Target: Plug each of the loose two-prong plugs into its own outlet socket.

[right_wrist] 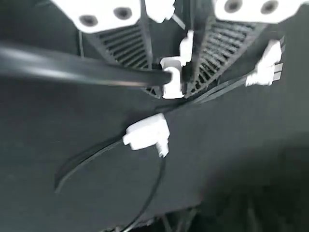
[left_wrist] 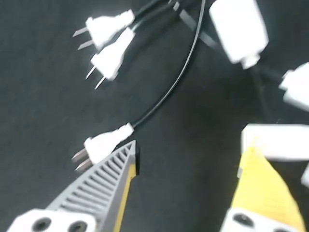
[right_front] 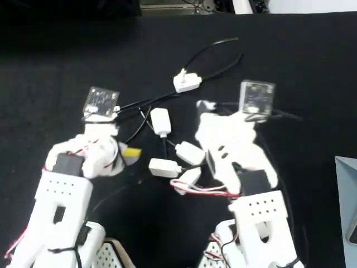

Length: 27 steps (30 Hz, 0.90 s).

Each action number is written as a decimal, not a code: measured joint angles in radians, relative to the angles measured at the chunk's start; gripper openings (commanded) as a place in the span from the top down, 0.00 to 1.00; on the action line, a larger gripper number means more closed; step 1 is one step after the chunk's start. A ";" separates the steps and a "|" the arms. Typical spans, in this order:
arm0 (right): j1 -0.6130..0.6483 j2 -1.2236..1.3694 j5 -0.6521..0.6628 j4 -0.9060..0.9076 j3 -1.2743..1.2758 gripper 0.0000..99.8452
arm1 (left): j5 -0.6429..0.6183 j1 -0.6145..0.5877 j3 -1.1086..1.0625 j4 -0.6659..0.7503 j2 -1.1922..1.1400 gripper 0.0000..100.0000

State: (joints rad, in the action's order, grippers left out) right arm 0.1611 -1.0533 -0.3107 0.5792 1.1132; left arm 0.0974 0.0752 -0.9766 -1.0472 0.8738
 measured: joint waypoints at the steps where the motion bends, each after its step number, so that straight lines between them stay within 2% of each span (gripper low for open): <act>1: -0.020 0.000 -0.015 -0.011 0.000 0.99 | -0.026 0.023 0.009 0.029 -0.025 0.67; 7: -0.095 0.000 -0.077 -0.038 0.000 0.99 | -0.152 0.121 0.055 0.219 -0.184 0.68; 10: -0.097 0.000 -0.080 -0.038 0.000 0.99 | -0.201 0.147 0.081 0.315 -0.292 0.71; 16: -0.100 0.000 -0.080 -0.046 0.000 0.99 | -0.230 0.166 0.189 0.468 -0.557 0.72; 27: -0.100 0.000 -0.080 -0.138 0.014 0.99 | -0.232 0.226 0.431 0.496 -0.911 0.73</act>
State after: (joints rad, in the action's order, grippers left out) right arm 0.0614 -1.0533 -0.3905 0.4411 1.1270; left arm -0.1343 0.3007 -0.5455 -0.5516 -0.0376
